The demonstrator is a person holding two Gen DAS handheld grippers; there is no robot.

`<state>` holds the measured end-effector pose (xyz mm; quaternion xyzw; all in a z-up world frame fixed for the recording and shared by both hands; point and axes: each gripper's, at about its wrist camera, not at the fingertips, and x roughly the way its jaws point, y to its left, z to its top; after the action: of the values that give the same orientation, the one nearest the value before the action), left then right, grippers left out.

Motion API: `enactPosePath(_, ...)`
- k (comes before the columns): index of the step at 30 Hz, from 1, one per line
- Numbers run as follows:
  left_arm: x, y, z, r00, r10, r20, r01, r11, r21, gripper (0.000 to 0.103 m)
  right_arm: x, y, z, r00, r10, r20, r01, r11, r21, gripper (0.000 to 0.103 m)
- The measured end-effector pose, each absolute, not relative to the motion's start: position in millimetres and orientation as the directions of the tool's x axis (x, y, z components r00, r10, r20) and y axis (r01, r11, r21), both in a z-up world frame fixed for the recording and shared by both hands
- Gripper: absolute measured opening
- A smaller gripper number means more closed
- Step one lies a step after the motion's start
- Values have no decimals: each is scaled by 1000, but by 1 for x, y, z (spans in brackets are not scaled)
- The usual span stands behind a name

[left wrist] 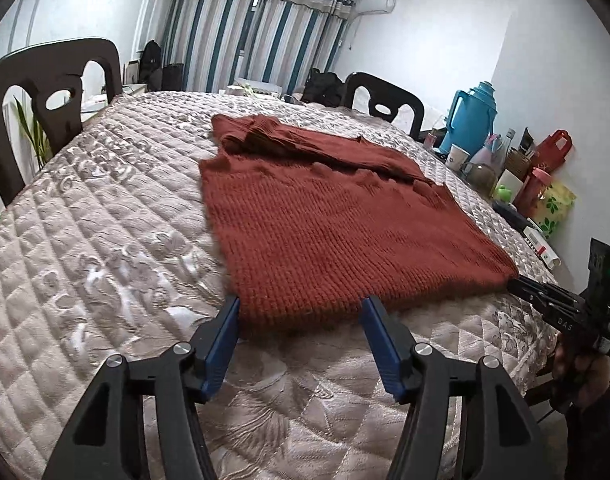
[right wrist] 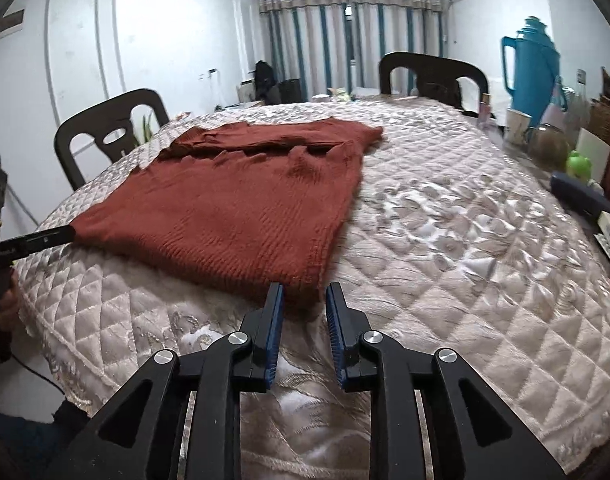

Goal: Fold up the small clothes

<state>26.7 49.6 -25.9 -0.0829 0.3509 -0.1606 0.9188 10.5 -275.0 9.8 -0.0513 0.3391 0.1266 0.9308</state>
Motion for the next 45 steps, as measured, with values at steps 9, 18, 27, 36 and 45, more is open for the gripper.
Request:
enactPosePath(9,28,53,-28,702,-356,-617,244,934,-262,37,20,-270,8,703,262,-661,-351,936,-2,22)
enactPosePath(18,34,50,-27,691,-379,-615,275,925,-261,20,27,-268,8,666,328,-670,-428,904,18,12)
enactPosePath(27,14,72,-14,676,-440,-591,291,896,-335,18,5,-285,23,640,440,-630,-443,881,165,11)
enactPosePath(36,-14,93,-2,669,-468,-577,278,878,-390,18,-30,-280,46,618,510,-598,-501,842,201,11)
enactPosePath(45,32,89,34,694,-490,-528,304,864,-402,18,1,-273,79,647,585,-489,-544,804,242,11)
